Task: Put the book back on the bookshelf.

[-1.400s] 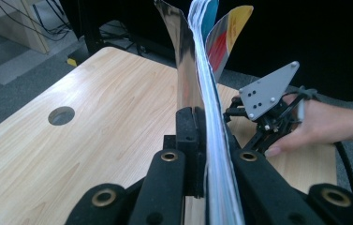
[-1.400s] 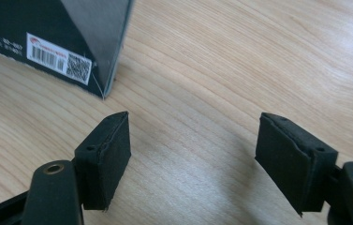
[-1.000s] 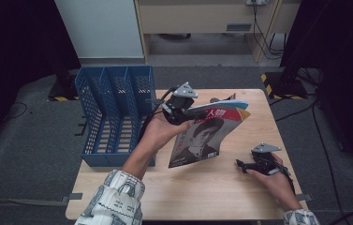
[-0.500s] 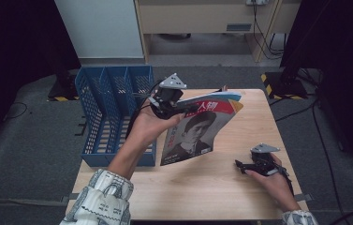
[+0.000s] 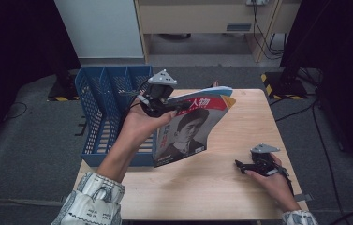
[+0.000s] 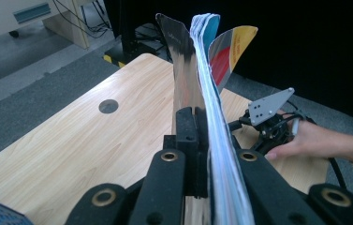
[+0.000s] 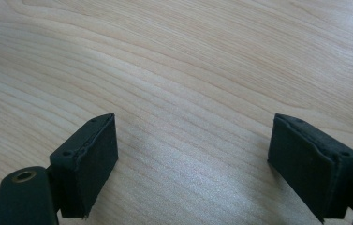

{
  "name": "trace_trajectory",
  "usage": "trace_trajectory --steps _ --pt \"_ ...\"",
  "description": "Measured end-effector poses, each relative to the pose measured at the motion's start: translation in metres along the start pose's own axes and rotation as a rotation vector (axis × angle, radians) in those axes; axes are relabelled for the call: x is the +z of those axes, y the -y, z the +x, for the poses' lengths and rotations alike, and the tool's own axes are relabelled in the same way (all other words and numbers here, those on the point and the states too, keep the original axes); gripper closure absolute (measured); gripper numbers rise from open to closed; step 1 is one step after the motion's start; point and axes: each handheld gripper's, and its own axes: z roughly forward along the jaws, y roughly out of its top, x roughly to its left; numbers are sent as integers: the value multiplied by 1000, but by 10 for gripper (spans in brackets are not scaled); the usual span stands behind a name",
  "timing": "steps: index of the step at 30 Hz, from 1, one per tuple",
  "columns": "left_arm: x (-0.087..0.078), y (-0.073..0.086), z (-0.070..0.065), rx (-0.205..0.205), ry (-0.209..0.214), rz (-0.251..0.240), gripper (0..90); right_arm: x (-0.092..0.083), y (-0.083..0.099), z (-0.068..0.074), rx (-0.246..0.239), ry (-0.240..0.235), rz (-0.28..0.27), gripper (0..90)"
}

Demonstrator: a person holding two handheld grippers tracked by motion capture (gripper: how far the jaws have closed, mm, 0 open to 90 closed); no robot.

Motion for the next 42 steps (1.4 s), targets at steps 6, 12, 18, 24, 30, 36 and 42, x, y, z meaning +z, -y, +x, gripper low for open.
trace_trajectory --steps 6,12,18,24,30,36,42 --pt "-8 5 3 -14 -4 -3 866 0 0 0 1 0 1 163" --pt "-19 8 5 -24 -25 -2 866 0 0 0 0 0 1 163" --pt "-35 10 9 -43 -48 -5 866 0 0 0 -2 0 1 163" --pt "-48 12 14 -54 -72 -3 866 0 0 0 -1 1 0 163" --pt "-63 18 25 -85 -99 -13 866 0 0 0 0 0 0 163" --pt "-78 23 33 -104 -138 -18 866 0 0 0 0 -1 0 163" --pt "-94 24 40 -106 -171 -19 866 0 0 0 1 0 1 163"
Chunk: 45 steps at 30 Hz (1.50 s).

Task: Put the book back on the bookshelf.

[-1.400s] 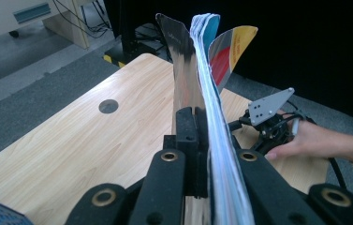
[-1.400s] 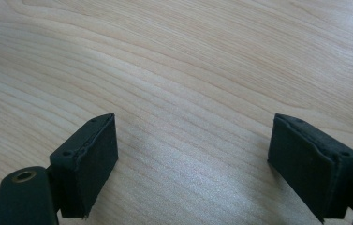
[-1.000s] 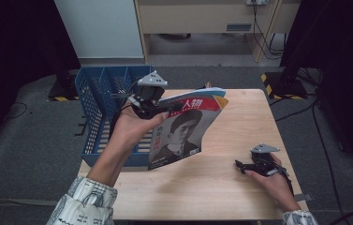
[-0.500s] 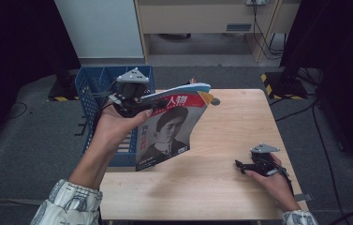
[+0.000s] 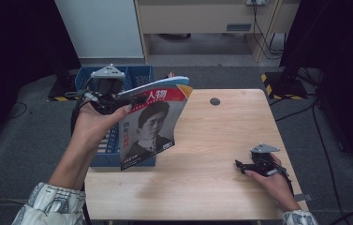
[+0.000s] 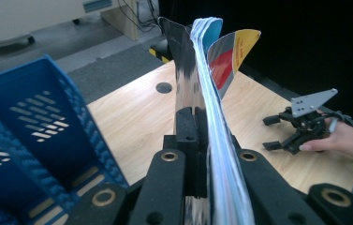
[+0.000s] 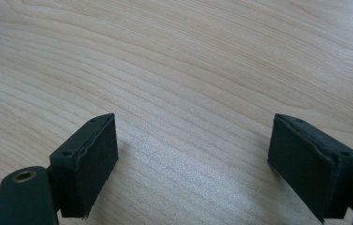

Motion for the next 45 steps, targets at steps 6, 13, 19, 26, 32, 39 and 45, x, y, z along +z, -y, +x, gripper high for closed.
trace_trajectory --steps 6,13,19,26,32,39,45 --pt "-9 5 13 -28 -33 -7 867 0 0 0 -1 0 0 163" --pt "-22 9 25 -55 -65 -25 867 0 0 0 2 0 0 163" --pt "-33 10 32 -68 -96 -29 867 0 0 0 2 0 0 163" --pt "-44 12 43 -87 -134 -33 867 0 0 0 0 0 0 163" --pt "-54 16 53 -102 -169 -35 867 0 0 0 2 0 0 163" --pt "-60 20 61 -113 -210 -29 867 0 0 0 0 0 -1 163" --pt "-64 23 66 -115 -230 -23 867 0 0 0 0 0 -1 164"
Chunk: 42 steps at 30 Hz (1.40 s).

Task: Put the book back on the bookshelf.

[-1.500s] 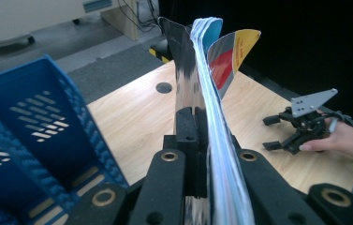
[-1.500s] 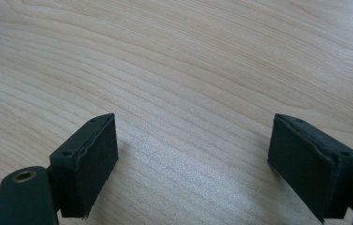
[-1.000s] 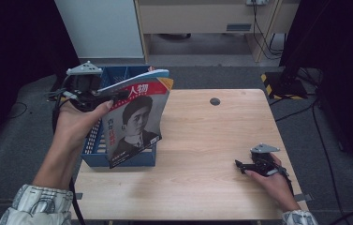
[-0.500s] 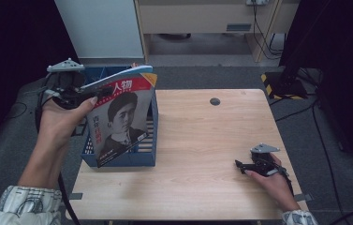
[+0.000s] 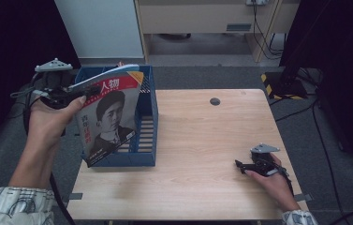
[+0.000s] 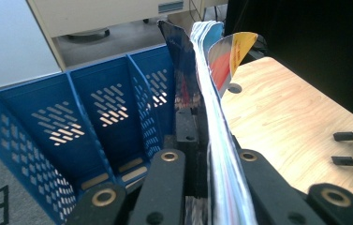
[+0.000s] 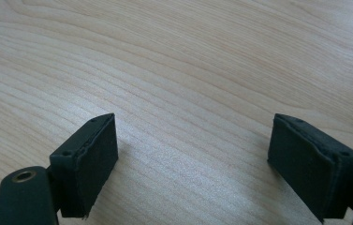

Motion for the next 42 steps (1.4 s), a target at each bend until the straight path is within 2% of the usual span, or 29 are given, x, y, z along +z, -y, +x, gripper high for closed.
trace_trajectory --steps 17,42 --pt "-16 6 16 -30 -32 -18 867 0 0 0 0 0 0 164" --pt "-38 19 42 -66 -101 -3 867 0 0 0 3 0 0 164"
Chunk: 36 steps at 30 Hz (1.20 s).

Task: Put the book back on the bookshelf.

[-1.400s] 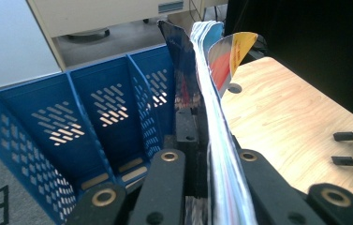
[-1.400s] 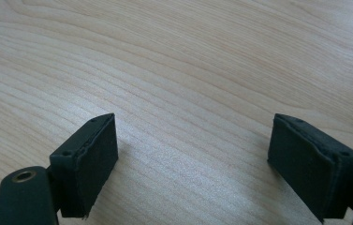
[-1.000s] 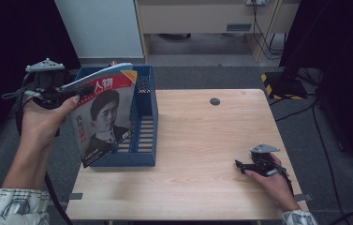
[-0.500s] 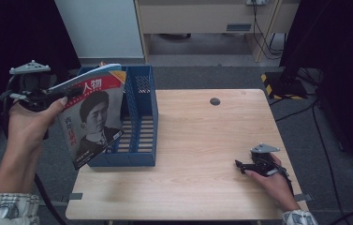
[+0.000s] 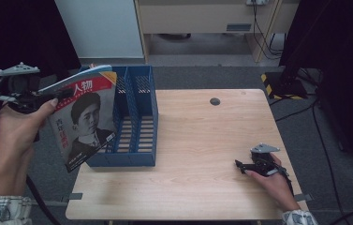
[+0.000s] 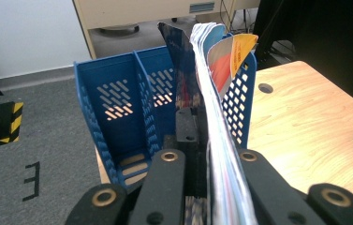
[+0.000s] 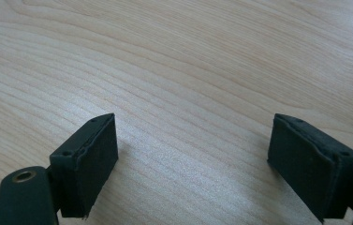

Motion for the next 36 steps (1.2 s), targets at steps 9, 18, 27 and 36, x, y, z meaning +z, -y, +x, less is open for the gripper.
trace_trajectory --steps 9,18,27,36 --pt "-9 4 11 -29 -29 -5 867 0 0 0 0 0 -1 163" --pt "-14 5 23 -59 -57 -12 867 0 0 0 0 0 -1 163" --pt "-9 4 39 -105 -92 -15 866 0 0 0 0 0 0 163" --pt "2 2 50 -145 -124 -21 867 0 0 0 0 0 0 163"
